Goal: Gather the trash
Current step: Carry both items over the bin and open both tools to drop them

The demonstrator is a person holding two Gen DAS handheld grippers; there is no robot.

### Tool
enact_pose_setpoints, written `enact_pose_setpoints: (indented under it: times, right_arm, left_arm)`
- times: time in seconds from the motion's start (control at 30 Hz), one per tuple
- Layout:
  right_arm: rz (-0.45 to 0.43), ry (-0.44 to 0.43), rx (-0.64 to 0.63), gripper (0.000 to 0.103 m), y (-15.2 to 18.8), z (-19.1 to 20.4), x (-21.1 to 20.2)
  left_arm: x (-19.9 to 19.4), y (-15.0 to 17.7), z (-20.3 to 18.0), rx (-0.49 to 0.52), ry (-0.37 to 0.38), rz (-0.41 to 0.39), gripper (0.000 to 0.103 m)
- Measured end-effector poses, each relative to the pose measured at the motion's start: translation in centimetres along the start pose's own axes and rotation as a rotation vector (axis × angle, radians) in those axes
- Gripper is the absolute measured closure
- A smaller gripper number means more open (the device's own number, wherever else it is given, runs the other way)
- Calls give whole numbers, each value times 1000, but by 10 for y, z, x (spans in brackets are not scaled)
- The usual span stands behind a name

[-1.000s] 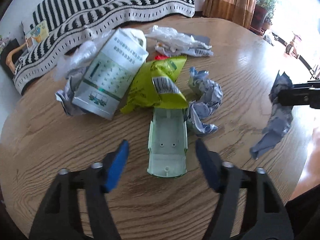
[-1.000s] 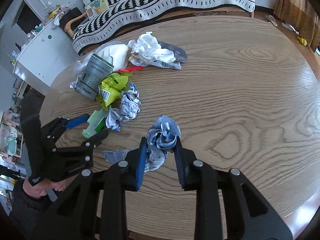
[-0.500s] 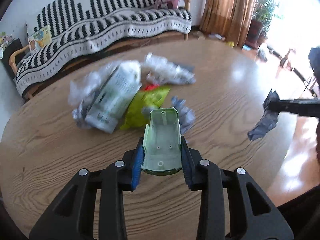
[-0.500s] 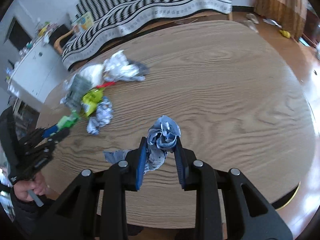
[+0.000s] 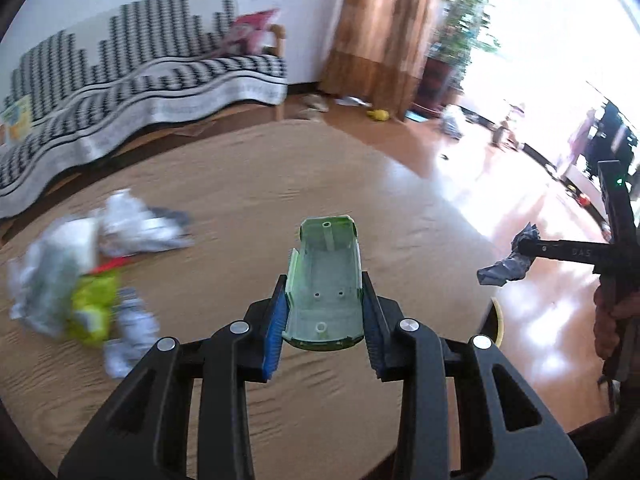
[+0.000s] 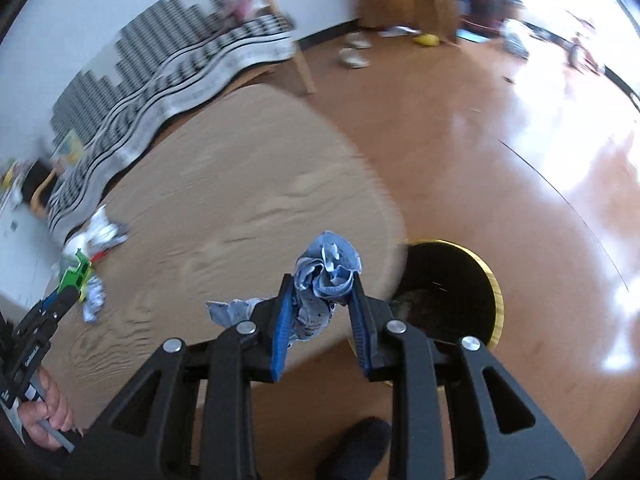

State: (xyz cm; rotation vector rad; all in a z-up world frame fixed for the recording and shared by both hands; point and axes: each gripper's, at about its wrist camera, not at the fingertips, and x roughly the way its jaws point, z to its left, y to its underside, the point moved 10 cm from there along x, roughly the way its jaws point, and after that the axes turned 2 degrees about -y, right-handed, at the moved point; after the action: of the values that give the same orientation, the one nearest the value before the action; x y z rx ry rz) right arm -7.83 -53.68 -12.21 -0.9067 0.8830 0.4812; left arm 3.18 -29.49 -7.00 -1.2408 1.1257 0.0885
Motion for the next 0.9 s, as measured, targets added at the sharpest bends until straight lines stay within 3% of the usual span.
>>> enact_pose_setpoints:
  times: [0.2,0.4,0.57,0.83,0.9]
  right_arm:
    - [8,104,112,76,16,-95,-6]
    - [123,175,136,76,42,-144,28]
    - [165,180,130,76,48,-151,47]
    - [172,162,124,75,44,-147,53]
    - [166,156,121,66,43,-146,53]
  left_arm:
    - [35,-3,-104,84,129,23,70]
    - [66,11,-188,166,236,67,70]
    - [85,21,-221,200,268,100,70]
    - [97,25,-232,202,278,116,70]
    - [98,25,-232,198,282,120,70]
